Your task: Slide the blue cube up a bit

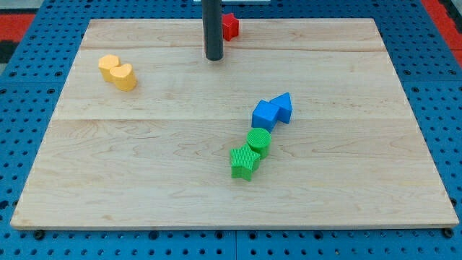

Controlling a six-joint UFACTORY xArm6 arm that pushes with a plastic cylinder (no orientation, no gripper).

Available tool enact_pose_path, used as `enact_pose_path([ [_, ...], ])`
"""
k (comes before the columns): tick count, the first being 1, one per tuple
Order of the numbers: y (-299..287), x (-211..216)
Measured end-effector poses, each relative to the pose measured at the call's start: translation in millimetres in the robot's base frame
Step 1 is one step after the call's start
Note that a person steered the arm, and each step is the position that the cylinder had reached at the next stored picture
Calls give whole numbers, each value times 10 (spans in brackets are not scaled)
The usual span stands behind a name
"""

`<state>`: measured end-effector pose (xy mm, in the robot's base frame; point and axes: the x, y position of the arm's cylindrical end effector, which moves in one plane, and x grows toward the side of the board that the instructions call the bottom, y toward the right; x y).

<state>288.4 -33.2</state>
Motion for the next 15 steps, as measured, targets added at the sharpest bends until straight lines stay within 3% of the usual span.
enact_pose_path([
  [1,0,-80],
  [3,193,332],
  [4,846,494],
  [5,1433,756],
  [8,1499,1879],
  [9,1485,1887],
  [11,1485,1512],
  [14,1390,1782],
  [15,1109,1778],
])
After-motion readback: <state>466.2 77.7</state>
